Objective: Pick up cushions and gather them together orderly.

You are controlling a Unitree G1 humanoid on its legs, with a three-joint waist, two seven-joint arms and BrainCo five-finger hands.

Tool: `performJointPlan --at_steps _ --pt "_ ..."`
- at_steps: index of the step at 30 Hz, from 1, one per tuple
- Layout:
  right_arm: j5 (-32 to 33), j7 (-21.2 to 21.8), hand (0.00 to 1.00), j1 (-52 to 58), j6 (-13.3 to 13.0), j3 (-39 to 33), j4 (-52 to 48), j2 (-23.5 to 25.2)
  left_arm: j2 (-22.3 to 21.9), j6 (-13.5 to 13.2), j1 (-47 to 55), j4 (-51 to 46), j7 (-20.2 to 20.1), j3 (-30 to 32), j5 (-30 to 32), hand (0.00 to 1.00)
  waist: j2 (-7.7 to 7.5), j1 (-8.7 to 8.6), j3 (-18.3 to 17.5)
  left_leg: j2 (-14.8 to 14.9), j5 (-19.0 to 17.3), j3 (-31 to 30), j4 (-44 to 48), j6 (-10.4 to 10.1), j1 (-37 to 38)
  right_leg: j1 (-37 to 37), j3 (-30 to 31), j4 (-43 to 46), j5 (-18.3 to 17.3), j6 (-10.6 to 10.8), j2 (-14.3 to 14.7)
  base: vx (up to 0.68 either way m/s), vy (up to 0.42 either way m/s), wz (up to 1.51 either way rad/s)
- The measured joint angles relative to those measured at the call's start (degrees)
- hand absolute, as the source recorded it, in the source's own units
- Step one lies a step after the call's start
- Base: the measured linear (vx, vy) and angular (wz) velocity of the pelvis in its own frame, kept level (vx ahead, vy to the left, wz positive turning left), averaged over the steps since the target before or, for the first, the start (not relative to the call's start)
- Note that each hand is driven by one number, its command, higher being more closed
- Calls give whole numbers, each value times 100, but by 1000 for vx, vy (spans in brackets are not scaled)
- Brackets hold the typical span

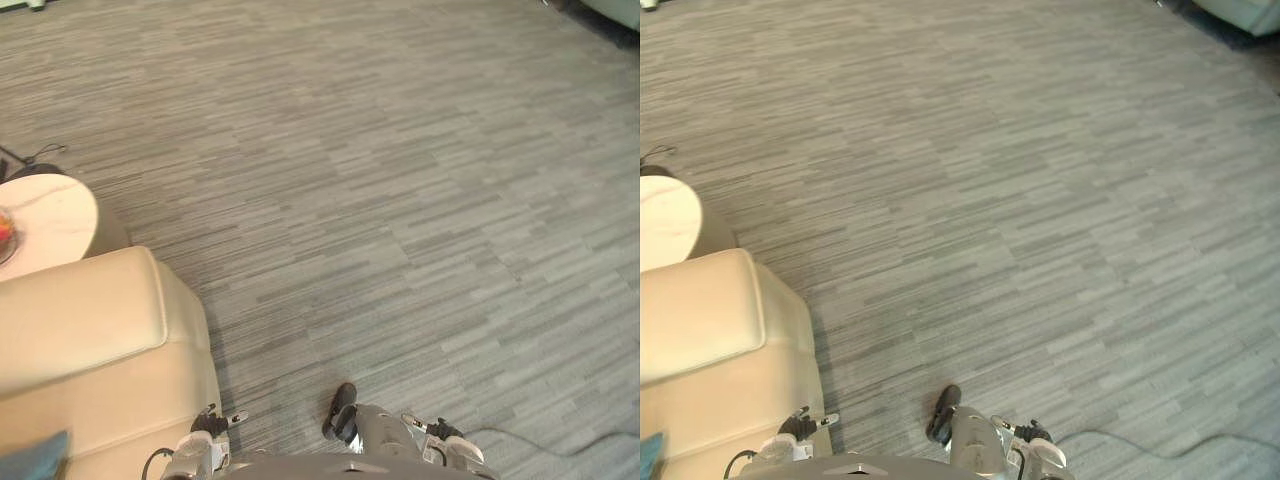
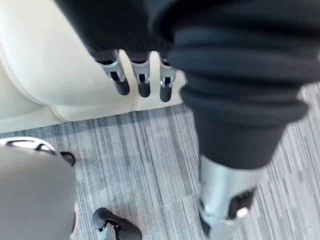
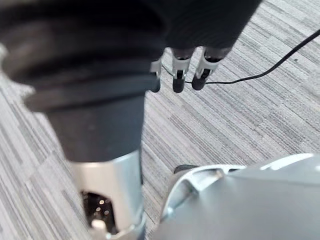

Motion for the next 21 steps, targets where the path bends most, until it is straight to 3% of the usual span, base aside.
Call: performJointPlan --at_steps 2,5,7,8,9,10,11,13,14,15,17,18,19,21 --pt "131 -7 0 -22 -3 -9 61 -2 -4 -50 26 -94 -7 13 -54 0 -1 17 24 -168 -137 -313 -205 -31 -546 372 206 -238 -26 111 14 154 -11 -57" --pt "217 -12 0 -40 -6 -9 75 7 -12 -62 30 -270 -5 156 -166 0 -15 164 33 -410 -5 -507 -1759 -6 -1178 716 625 -657 -11 222 26 194 28 -65" --pt "217 -17 0 -40 -8 -8 66 21 -18 -62 40 -306 0 234 -202 0 -14 225 42 -631 596 -969 -3274 -86 -1318 922 863 -911 4 316 31 274 68 -72" --pt "217 -31 0 -36 -12 6 64 37 -23 -63 44 -309 8 283 -207 0 -24 289 39 -704 1140 -1256 -3801 -193 -1326 1061 1063 -1096 -1 401 40 452 138 -77" --pt "217 -82 0 -69 -23 29 54 35 -12 -66 37 -307 16 308 -206 0 -18 350 36 -739 1589 -1419 -3893 -188 -1334 1133 1281 -1234 -17 488 62 403 123 -77" --pt "217 -100 0 -101 -27 41 53 56 -1 -64 28 -300 18 333 -205 0 -34 349 37 -780 1774 -1466 -3883 -48 -1356 1141 1386 -1267 -28 539 54 467 183 -72" --pt "217 -118 0 -141 -26 38 56 154 28 -63 -8 -309 27 434 -207 0 -115 339 56 -898 1741 -1413 -3730 260 -1399 1119 1564 -1212 -119 618 -91 479 180 -56" --pt "210 -111 0 -160 -25 29 53 269 105 -66 -32 -317 47 592 -206 0 -305 349 65 -980 1213 -1152 -3158 442 -1474 996 1814 -929 -326 783 -307 525 192 -70" --pt "199 -101 0 -124 -29 -6 51 332 140 -53 -7 -295 100 634 -203 0 -374 463 22 -1002 810 -899 -2950 500 -1411 801 2074 -389 -578 959 -440 370 143 -90" --pt "191 -82 0 -116 -28 -2 53 366 162 -48 45 -258 119 629 -203 0 -409 465 -5 -1030 627 -706 -2918 566 -1267 488 2245 413 -795 1177 -521 456 179 -89" --pt "172 -64 0 -143 -33 0 -124 355 237 -24 85 -179 125 565 -201 0 -431 301 4 -1127 460 -496 -2951 709 -846 -163 2113 2436 -732 1444 -738 493 171 -44" --pt "143 -63 0 -197 -43 19 -165 344 295 29 115 -134 137 367 -199 0 -416 209 26 -1201 370 -471 -3256 743 -250 -363 1538 3485 -683 1314 -1036 541 131 -32" --pt "142 -61 0 -227 -42 34 -165 345 302 42 131 -134 137 326 -198 0 -411 204 29 -1209 367 -462 -3415 744 8 -387 1293 3684 -729 1182 -1137 439 83 -42" --pt "97 -56 0 -304 -57 221 -162 320 300 45 143 -137 141 156 -193 0 -281 169 88 -1117 369 -320 -3922 740 798 -471 330 3593 -1008 675 -1340 378 28 -45"
